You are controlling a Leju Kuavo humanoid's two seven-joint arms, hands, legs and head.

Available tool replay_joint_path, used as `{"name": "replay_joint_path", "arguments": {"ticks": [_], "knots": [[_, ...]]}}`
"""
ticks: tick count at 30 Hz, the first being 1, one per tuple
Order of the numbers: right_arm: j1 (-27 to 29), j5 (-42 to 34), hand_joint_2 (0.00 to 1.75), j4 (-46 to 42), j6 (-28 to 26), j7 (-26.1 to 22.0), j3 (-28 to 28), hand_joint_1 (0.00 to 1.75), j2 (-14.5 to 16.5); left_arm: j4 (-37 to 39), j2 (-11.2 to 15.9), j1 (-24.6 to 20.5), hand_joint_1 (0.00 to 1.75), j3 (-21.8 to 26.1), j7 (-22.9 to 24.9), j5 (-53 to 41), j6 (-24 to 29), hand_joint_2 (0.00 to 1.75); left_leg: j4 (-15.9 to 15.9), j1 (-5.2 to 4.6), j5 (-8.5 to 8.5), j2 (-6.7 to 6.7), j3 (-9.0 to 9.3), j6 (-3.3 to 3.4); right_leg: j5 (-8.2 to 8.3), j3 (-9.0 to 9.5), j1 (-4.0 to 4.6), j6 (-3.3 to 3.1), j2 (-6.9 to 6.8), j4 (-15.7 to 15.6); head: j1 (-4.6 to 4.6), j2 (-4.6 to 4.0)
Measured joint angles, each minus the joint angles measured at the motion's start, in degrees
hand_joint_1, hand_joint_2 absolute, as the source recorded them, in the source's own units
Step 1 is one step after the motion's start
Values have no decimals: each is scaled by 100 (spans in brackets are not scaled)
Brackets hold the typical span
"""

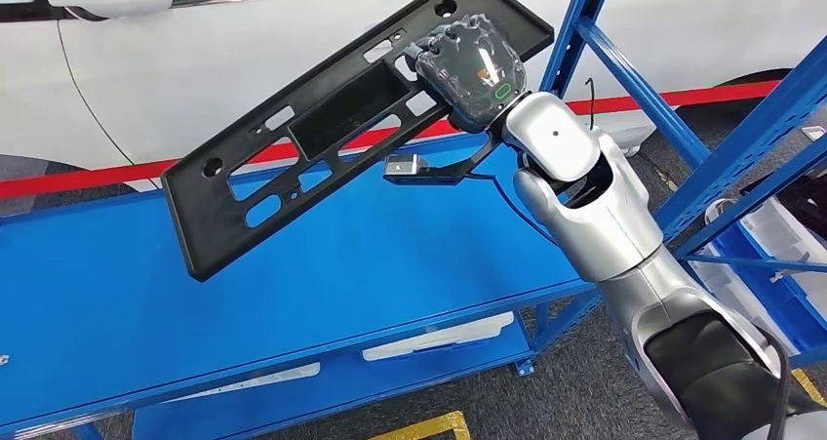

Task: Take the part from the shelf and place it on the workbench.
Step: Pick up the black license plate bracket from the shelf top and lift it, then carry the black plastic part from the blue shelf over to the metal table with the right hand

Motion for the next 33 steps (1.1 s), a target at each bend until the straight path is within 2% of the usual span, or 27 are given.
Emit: {"name": "replay_joint_path", "arguments": {"ticks": [3,4,5,6,8,9,10,12,13,14,15,16,18,19,20,21,23,24,25,26,27,28,29,30,31,33], "knots": [[67,-28,175,42,-1,-4,13,175,-1,0,5,-2,0,0,26,2,2,175,-28,10,41,13,-25,24,-592,-373,-20,32,-3,966,0,0],[106,-40,175,61,-4,-4,19,175,0,0,9,-1,0,0,45,1,8,175,-13,12,46,13,-47,19,-665,-450,-36,48,-4,1199,0,0],[143,-53,175,83,-9,-4,24,175,-1,0,11,0,0,0,72,-1,19,175,10,16,51,11,-74,11,-628,-439,-53,62,-7,1244,1,0],[177,-66,175,108,-17,-3,26,175,-1,0,14,0,0,0,106,-4,36,175,43,23,55,8,-105,1,-494,-319,-73,75,-11,1070,1,0],[225,-89,175,152,-41,-3,28,175,-1,0,15,3,0,0,176,-8,69,175,121,35,59,0,-174,-38,-200,96,-101,78,-19,354,1,0],[248,-95,175,172,-63,-3,28,175,1,0,15,4,0,0,206,-9,82,175,149,36,69,-5,-203,-72,-96,242,-90,58,-11,80,1,0],[269,-99,175,192,-88,-3,27,175,2,0,15,6,0,0,228,-9,90,175,169,34,87,-10,-225,-115,-55,313,-74,29,-3,-78,1,0],[308,-100,175,233,-127,-3,27,175,3,0,15,12,0,0,257,-9,103,175,160,29,150,-27,-249,-215,4,278,-32,-50,11,-105,0,0],[321,-100,175,252,-134,-3,27,175,3,0,19,17,0,0,267,-9,109,175,163,36,157,-32,-264,-258,34,258,-46,-95,1,-130,-1,0],[333,-100,175,271,-137,-3,27,175,4,-1,26,23,0,0,278,-9,119,175,199,44,95,-31,-295,-297,81,231,-56,-148,-8,-149,-1,0],[343,-100,175,286,-138,-3,27,175,5,-1,32,31,0,0,290,-10,130,175,328,52,-62,-25,-350,-331,136,196,-70,-204,-19,-176,-2,0],[351,-99,175,298,-140,-3,26,175,6,-2,38,35,0,0,299,-10,140,175,560,66,-299,-13,-430,-359,191,151,-84,-247,-28,-195,-4,0],[369,-99,175,322,-140,-5,26,175,8,-2,41,37,0,0,309,-11,151,175,1270,80,-811,0,-632,-412,291,26,-73,-284,-34,-195,-6,0],[384,-99,175,334,-140,-7,26,175,8,-2,42,35,0,0,308,-10,151,175,1577,86,-946,1,-689,-432,340,-42,-69,-280,-39,-189,-6,0],[401,-99,175,348,-140,-10,26,175,8,-2,44,33,0,0,303,-7,151,175,1735,90,-961,1,-664,-445,389,-115,-67,-271,-46,-180,-6,0],[417,-99,175,361,-140,-12,26,175,8,-2,46,32,0,0,296,-4,151,175,1688,94,-869,2,-538,-452,433,-186,-68,-255,-52,-167,-7,0],[435,-99,175,376,-143,-17,26,175,8,-2,52,27,0,0,280,-1,151,175,1050,104,-622,3,-20,-446,508,-309,-78,-206,-60,-126,-7,0],[437,-98,175,379,-148,-19,22,175,7,-2,55,22,0,0,275,-2,150,175,654,95,-592,-3,252,-432,539,-355,-77,-173,-61,-104,-6,0],[446,-97,175,379,-159,-22,19,175,5,-2,56,18,0,0,273,-5,150,175,361,86,-596,-12,444,-401,575,-379,-72,-137,-62,-94,-4,0],[460,-93,175,378,-179,-24,16,175,4,-2,56,16,0,0,273,-8,149,175,195,72,-627,-23,539,-368,615,-391,-64,-100,-63,-95,-3,0],[481,-87,175,377,-201,-25,14,175,3,-2,56,16,0,0,274,-10,149,175,142,54,-624,-33,559,-326,661,-395,-56,-62,-62,-110,-1,0],[512,-75,175,378,-224,-23,14,175,-5,-2,55,24,0,0,279,-13,149,175,138,60,-576,-28,523,-272,703,-401,-56,-25,-57,-131,0,0],[541,-60,175,378,-246,-19,15,175,-14,-2,51,23,0,0,284,-16,150,175,123,64,-524,-16,486,-221,672,-429,-60,4,-51,-116,1,0],[570,-47,175,378,-260,-14,14,175,-26,-2,49,21,0,0,291,-21,151,175,109,70,-461,0,432,-157,543,-478,-64,26,-46,-30,2,0],[593,-35,175,379,-272,-10,14,175,-41,-2,46,21,0,0,298,-28,152,175,94,76,-392,15,363,-102,309,-554,-69,42,-41,167,3,0],[621,-27,175,380,-281,-10,13,175,-57,-2,48,20,0,0,303,-44,153,175,96,54,-272,26,211,-38,-267,-728,-64,56,-40,831,3,0]]}}
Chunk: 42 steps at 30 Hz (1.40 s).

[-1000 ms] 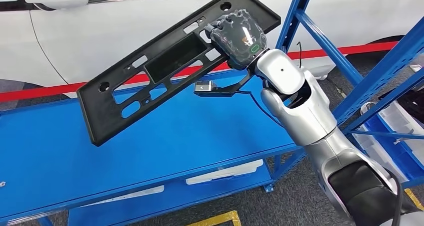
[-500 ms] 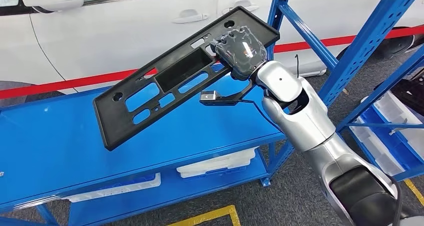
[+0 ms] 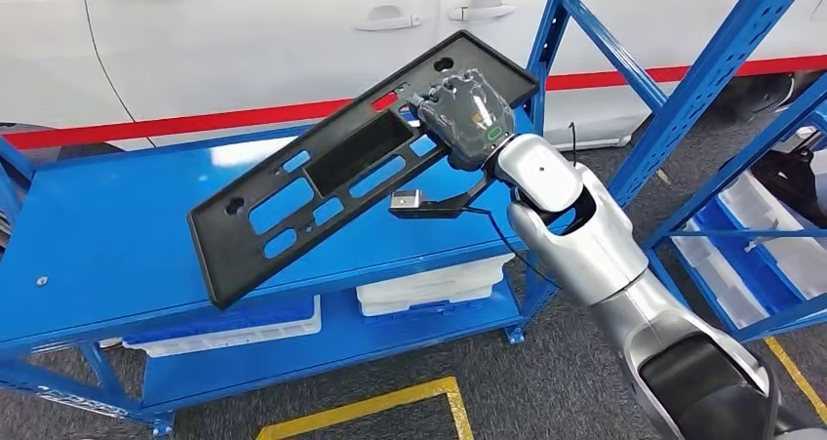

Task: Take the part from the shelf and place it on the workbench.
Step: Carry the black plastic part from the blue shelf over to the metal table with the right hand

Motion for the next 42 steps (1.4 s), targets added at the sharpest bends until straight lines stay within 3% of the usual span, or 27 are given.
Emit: {"name": "replay_joint_path", "arguments": {"ticks": [1,2,4,5,7,9,11,12,13,15,16,17,19,20,22,24,26,27,29,31,32,33,35,37,39,40,42], "knots": [[13,2,175,2,-1,0,0,175,-8,0,2,3,0,0,0,-6,0,175,3,-20,62,1,-84,13,-169,-56,5,1,0,346,-1,0],[26,3,175,5,-1,0,0,175,-14,0,5,5,0,-1,0,-9,-1,175,7,-43,123,2,-167,22,-200,-53,12,-7,1,576,-2,0],[43,3,175,10,-1,0,0,175,-22,0,8,3,0,-2,0,-10,-2,175,19,-95,239,-3,-326,34,42,198,46,-73,2,538,-2,0],[43,3,175,11,-2,0,-1,175,-22,0,5,1,0,-2,0,-9,-2,175,25,-114,293,-7,-386,34,178,476,84,-142,6,231,-2,0],[32,5,175,3,-7,0,-9,175,-22,0,-17,1,0,-3,0,-10,-6,175,29,-149,391,-13,-462,10,174,1103,158,-281,-6,-620,-4,0],[21,7,175,-7,-17,0,-16,175,-23,0,-34,1,0,-5,-1,-11,-14,175,-12,-134,505,-12,-478,-44,94,1388,208,-336,-13,-1106,-4,0],[16,7,175,-7,-24,-1,-17,175,-22,0,-29,5,0,-7,-3,-11,-21,175,-65,-120,575,-21,-491,-110,227,1360,199,-351,-27,-1224,-2,0],[16,3,175,-6,-29,-3,-16,175,-19,0,-26,3,0,-8,-7,-11,-26,175,-15,-119,476,-24,-526,-144,307,1334,175,-380,-45,-1285,-4,0],[21,-1,175,-5,-37,-5,-16,175,-15,0,-22,5,0,-8,-10,-13,-36,175,140,-114,265,-28,-582,-178,391,1288,144,-395,-62,-1336,-5,0],[50,-7,175,-2,-76,-2,-16,175,-10,0,-20,5,0,-10,-19,-16,-60,175,775,-55,-320,-23,-746,-251,539,1137,111,-411,-77,-1347,-6,0],[76,-4,175,2,-104,2,-17,175,-11,0,-20,8,0,-10,-22,-17,-68,175,1143,-18,-509,-21,-814,-291,600,1044,100,-396,-79,-1332,-6,0],[112,0,175,7,-133,5,-19,175,-14,0,-16,11,0,-10,-30,-16,-71,175,1427,21,-549,-20,-836,-333,659,941,85,-372,-81,-1306,-6,0],[198,4,175,15,-181,-1,-28,175,-19,0,-1,8,0,-10,-49,-11,-70,175,1506,91,-288,-17,-650,-420,754,725,33,-299,-83,-1213,-7,0],[240,7,175,19,-199,-7,-43,175,-23,0,10,4,0,-10,-59,-7,-70,175,1274,125,-141,-15,-422,-462,789,614,2,-256,-84,-1141,-8,0],[305,32,175,25,-222,-14,-97,175,-35,0,21,-11,0,-10,-70,2,-75,175,573,140,-197,-26,95,-506,836,420,-30,-173,-85,-985,-6,0],[347,76,175,33,-245,-17,-158,175,-53,0,23,-17,0,-10,-77,19,-80,175,170,108,-392,-43,317,-439,912,316,-19,-85,-84,-908,-2,0],[388,108,175,50,-264,-20,-187,175,-84,0,23,-12,0,-10,-78,33,-81,175,133,100,-340,-28,250,-295,980,280,-24,0,-73,-919,2,0],[407,117,175,60,-267,-21,-190,175,-98,0,24,-13,0,-10,-75,34,-81,175,127,98,-282,-12,202,-224,900,247,-36,26,-65,-881,3,0],[433,130,175,73,-268,-26,-198,175,-128,0,28,-15,0,-9,-66,38,-76,175,107,92,-140,18,74,-99,423,111,-48,49,-51,-499,4,0],[448,143,175,75,-267,-29,-205,175,-148,0,32,-15,0,-9,-52,42,-70,175,109,55,6,21,-104,-42,-120,-61,-33,50,-38,231,4,0],[462,148,175,77,-266,-29,-208,175,-157,0,33,-13,0,-9,-46,43,-70,175,111,33,75,20,-196,-31,-235,-98,-20,42,-29,547,4,0],[480,151,175,79,-266,-29,-208,175,-162,0,33,-10,0,-9,-42,41,-71,175,113,9,144,19,-285,-25,-215,-60,-4,21,-22,718,4,0],[508,153,175,85,-265,-36,-208,175,-167,0,32,-5,0,-9,-40,36,-74,175,114,-40,277,15,-447,-21,59,304,56,-82,-11,492,4,0],[505,156,175,85,-264,-61,-215,175,-170,1,14,-14,0,-9,-45,33,-72,175,116,-71,400,8,-558,-35,125,975,155,-248,-4,-320,2,0],[492,158,175,79,-264,-87,-231,175,-174,1,3,-19,0,-9,-51,34,-69,175,79,-72,526,6,-584,-73,14,1429,229,-327,-7,-963,6,0],[487,158,175,77,-264,-92,-237,175,-177,0,8,-18,0,-9,-52,34,-68,175,43,-69,597,4,-583,-98,3,1497,251,-337,-11,-1117,13,0],[488,158,175,78,-262,-99,-242,175,-181,0,20,-10,0,-9,-51,39,-68,175,-15,-74,661,-2,-606,-156,172,1430,224,-364,-29,-1212,25,0]]}}
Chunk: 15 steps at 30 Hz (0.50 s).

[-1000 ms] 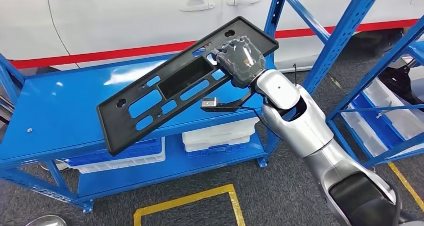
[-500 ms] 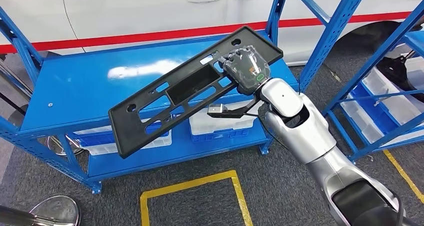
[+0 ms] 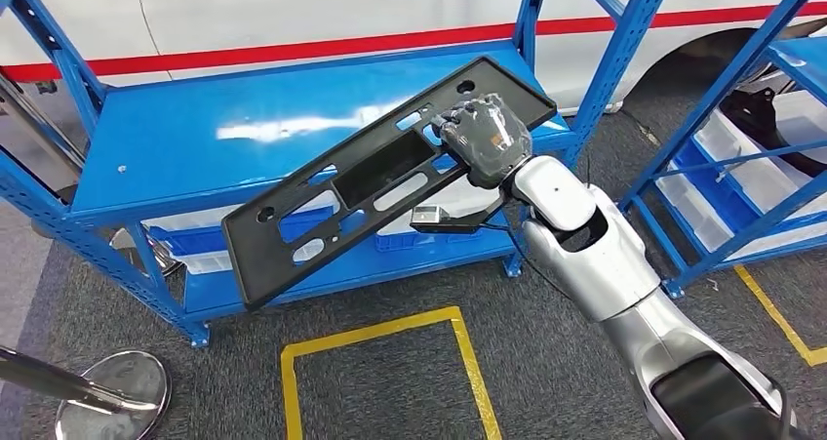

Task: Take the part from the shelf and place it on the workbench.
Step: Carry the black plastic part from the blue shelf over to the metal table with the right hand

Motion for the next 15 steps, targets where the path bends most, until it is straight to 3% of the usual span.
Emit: {"name": "replay_joint_path", "arguments": {"ticks": [1,2,4,5,6,7,8,9,10,12,13,15], "knots": [[0,-1,175,1,1,-7,-1,175,0,0,5,2,0,0,5,2,5,175,70,-5,-132,-5,-48,-30,92,-53,-25,-30,-15,-54,-3,0],[7,-3,175,2,1,-14,-1,175,2,0,9,5,0,-1,19,4,10,175,246,-4,-385,-9,-112,-60,196,-131,-54,-54,-31,-94,-5,0],[28,-14,175,6,2,-24,-1,175,3,0,14,10,0,0,59,2,22,175,897,39,-1026,-8,-246,-118,373,-324,-71,-82,-40,-104,-7,0],[46,-20,175,15,3,-25,-1,175,1,0,17,16,0,0,82,0,26,175,1258,65,-1191,-6,-284,-152,453,-437,-78,-74,-44,-90,-7,0],[67,-27,175,27,3,-25,-1,175,-1,0,24,23,0,1,100,-3,34,175,1535,90,-1188,-5,-276,-186,530,-559,-89,-54,-47,-64,-7,0],[92,-37,175,40,3,-26,-1,175,-4,0,33,27,0,1,119,-6,42,175,1667,114,-1058,-4,-204,-220,598,-688,-106,-27,-50,-23,-8,0],[118,-47,175,52,1,-28,-2,175,-7,0,41,28,0,1,140,-10,50,175,1613,138,-876,-3,-46,-250,654,-818,-129,8,-51,31,-8,0],[142,-57,175,58,-3,-30,-3,175,-14,0,47,27,0,1,159,-17,57,175,1368,163,-762,-3,207,-276,700,-938,-149,47,-51,102,-9,0],[165,-64,175,61,-10,-32,-7,175,-24,0,50,23,0,0,182,-31,62,175,983,171,-791,-5,521,-297,733,-1046,-160,86,-50,181,-10,0],[217,-68,175,60,-39,-31,-27,175,-65,0,52,21,0,-3,228,-58,68,175,292,161,-1059,-21,984,-252,800,-1184,-156,166,-55,302,-8,0],[252,-68,175,58,-60,-29,-39,175,-90,0,52,25,0,-5,251,-68,69,175,122,141,-1155,-29,1062,-203,848,-1216,-154,204,-59,316,-6,0],[334,-68,175,58,-94,-26,-51,175,-132,0,48,47,0,-7,283,-75,70,175,72,140,-1094,-16,991,-80,918,-1253,-167,278,-55,297,-3,0]]}}
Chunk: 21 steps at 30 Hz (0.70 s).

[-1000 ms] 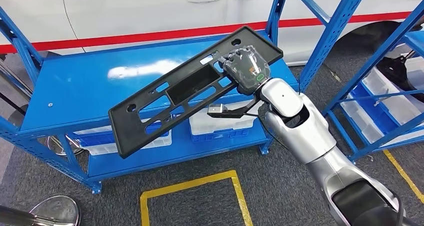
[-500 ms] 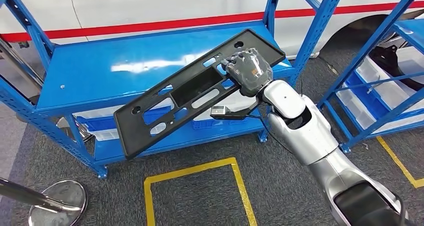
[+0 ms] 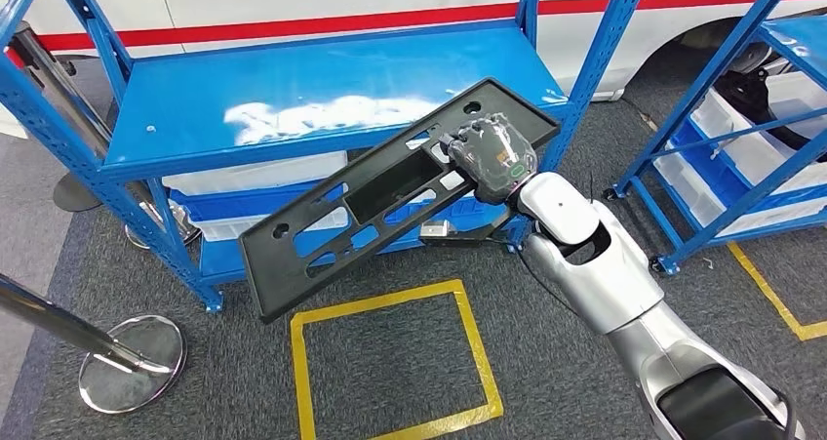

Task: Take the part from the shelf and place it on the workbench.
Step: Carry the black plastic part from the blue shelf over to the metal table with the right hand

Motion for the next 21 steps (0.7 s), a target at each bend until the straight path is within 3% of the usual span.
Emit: {"name": "replay_joint_path", "arguments": {"ticks": [1,2,4,5,6,7,9,10,12,13,15,16,18,20,21], "knots": [[38,0,175,0,-8,1,-1,175,-20,0,-3,4,0,-1,7,-1,2,175,-9,5,70,14,-51,58,-96,-36,-14,30,11,43,1,0],[67,0,175,0,-11,0,-4,175,-40,0,-6,9,0,-2,11,-2,4,175,-21,12,148,29,-117,108,-306,-92,-24,57,23,177,2,0],[96,2,175,1,-15,4,-12,175,-82,0,-6,8,0,-3,13,-9,9,175,-21,5,300,44,-286,167,-929,-226,-36,100,38,766,5,0],[105,3,175,1,-16,8,-16,175,-97,0,-4,11,0,-4,8,-18,5,175,-17,-6,372,47,-378,176,-1140,-272,-38,113,41,1121,4,0],[113,-8,175,1,-14,10,-17,175,-107,0,-3,11,0,-4,0,-25,-2,175,-10,-18,442,49,-471,178,-1207,-275,-38,118,44,1405,4,0],[118,-46,175,1,4,4,-21,175,-112,0,-3,10,0,-5,-12,-33,-15,175,-3,-29,506,50,-561,176,-1131,-210,-37,110,48,1540,5,0],[98,-246,175,-17,117,-54,-54,175,-125,0,-4,8,0,-8,-46,-36,-56,175,12,-47,627,48,-718,164,-829,197,-17,50,63,1252,4,0],[59,-411,175,-42,229,-99,-93,175,-139,0,-10,5,0,-9,-64,-37,-78,175,17,-57,683,43,-778,150,-800,522,7,-4,73,868,4,0],[-101,-796,175,-116,540,-177,-217,175,-184,0,-23,3,0,-10,-101,-36,-107,175,4,-66,803,40,-848,98,-932,1052,53,-88,87,95,3,0],[-221,-981,175,-147,711,-195,-287,175,-218,0,-27,4,0,-10,-113,-35,-111,175,-26,-62,870,40,-864,62,-993,1163,73,-119,91,-118,3,0],[-477,-1274,175,-171,1001,-213,-401,175,-290,0,-22,12,0,-10,-124,-33,-114,175,-94,-52,982,36,-886,-8,-886,1130,71,-174,81,-239,2,0],[-595,-1375,175,-172,1105,-225,-439,175,-322,0,-14,16,0,-10,-125,-32,-115,175,-71,-52,922,31,-919,-34,-808,1098,55,-217,67,-293,-1,0],[-777,-1477,175,-173,1209,-256,-490,175,-352,0,-1,19,0,-9,-125,-31,-118,175,288,-52,451,25,-1042,-74,-634,982,19,-292,38,-367,-8,0],[-879,-1496,175,-173,1234,-281,-525,175,-372,0,5,21,0,-8,-125,-27,-122,175,1008,-43,-110,25,-1185,-107,-485,807,30,-321,33,-358,-9,0],[-896,-1497,175,-173,1237,-285,-534,175,-379,0,6,22,0,-8,-125,-26,-124,175,1348,-40,-197,26,-1216,-124,-417,707,33,-315,32,-339,-9,0]]}}
